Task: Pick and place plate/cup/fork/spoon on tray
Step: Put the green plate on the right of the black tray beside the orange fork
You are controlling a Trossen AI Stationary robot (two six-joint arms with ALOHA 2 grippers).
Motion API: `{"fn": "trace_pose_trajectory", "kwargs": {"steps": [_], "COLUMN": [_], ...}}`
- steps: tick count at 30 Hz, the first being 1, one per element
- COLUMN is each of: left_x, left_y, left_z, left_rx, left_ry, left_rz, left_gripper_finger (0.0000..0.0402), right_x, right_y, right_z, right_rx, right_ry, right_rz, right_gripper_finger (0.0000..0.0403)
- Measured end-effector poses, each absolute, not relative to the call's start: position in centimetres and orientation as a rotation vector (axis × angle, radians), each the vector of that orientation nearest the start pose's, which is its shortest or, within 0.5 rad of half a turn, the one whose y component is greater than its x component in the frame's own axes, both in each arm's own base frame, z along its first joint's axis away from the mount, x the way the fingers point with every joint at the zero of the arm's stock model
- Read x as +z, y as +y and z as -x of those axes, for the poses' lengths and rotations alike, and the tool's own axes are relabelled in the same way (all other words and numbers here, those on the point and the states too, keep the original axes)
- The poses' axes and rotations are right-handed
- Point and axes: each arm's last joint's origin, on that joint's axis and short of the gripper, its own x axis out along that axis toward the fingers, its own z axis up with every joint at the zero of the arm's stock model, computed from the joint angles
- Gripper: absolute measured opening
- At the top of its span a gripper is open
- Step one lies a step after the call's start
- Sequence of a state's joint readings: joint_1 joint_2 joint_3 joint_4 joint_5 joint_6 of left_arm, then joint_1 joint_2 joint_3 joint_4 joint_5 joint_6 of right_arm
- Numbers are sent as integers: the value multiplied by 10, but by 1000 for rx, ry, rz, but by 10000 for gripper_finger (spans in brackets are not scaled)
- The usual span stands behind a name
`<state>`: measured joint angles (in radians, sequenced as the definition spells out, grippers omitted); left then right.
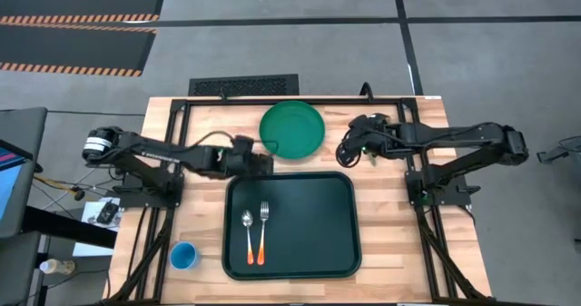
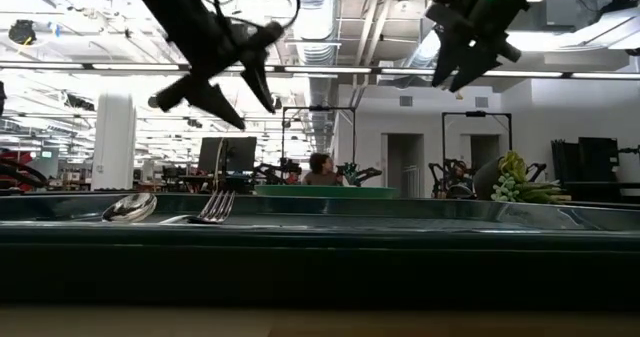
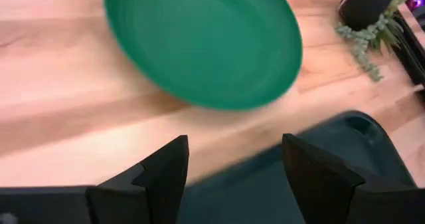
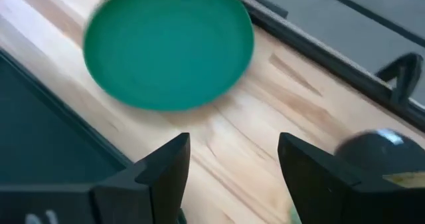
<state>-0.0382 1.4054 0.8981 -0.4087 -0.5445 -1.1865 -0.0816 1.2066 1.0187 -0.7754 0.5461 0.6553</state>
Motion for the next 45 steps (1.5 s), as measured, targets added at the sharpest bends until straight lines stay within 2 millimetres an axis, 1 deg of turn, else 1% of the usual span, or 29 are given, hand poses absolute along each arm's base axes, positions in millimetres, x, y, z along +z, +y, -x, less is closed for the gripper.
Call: {"fn": "trace_pose_trajectory", "kwargs": {"steps": [3, 5, 8, 13, 19, 22, 28, 31, 33, 35, 37, 39, 42, 45], "left_x": [218, 212, 210, 207, 211, 211, 208, 204, 203, 198, 187, 176, 160, 147], "left_y": [25, 35, 45, 55, 57, 61, 86, 95, 100, 106, 111, 115, 118, 120], "left_z": [-284, -285, -290, -290, -293, -293, -287, -286, -284, -287, -285, -291, -297, -299], "left_rx": [905, 927, 921, 917, 875, 904, 979, 1030, 1060, 1082, 1122, 1102, 1089, 1133], "left_ry": [473, 498, 490, 519, 489, 472, 467, 455, 454, 436, 487, 497, 531, 535], "left_rz": [818, 794, 791, 773, 754, 747, 772, 764, 764, 778, 782, 827, 861, 892], "left_gripper_finger": [226, 226, 226, 226, 226, 226, 226, 226, 226, 226, 226, 226, 226, 226], "right_x": [287, 287, 286, 288, 290, 287, 276, 269, 269, 268, 266, 267, 268, 268], "right_y": [-35, -36, -37, -37, -38, -41, -47, -48, -50, -51, -52, -52, -52, -52], "right_z": [-229, -229, -231, -234, -237, -238, -240, -240, -240, -240, -239, -240, -240, -241], "right_rx": [-861, -855, -846, -837, -816, -798, -773, -774, -775, -774, -776, -769, -762, -747], "right_ry": [715, 713, 720, 684, 654, 640, 617, 615, 618, 623, 628, 625, 620, 621], "right_rz": [-364, -372, -383, -399, -429, -451, -483, -482, -473, -465, -465, -456, -447, -435], "right_gripper_finger": [255, 255, 255, 255, 255, 255, 255, 255, 255, 255, 255, 255, 255, 255]}}
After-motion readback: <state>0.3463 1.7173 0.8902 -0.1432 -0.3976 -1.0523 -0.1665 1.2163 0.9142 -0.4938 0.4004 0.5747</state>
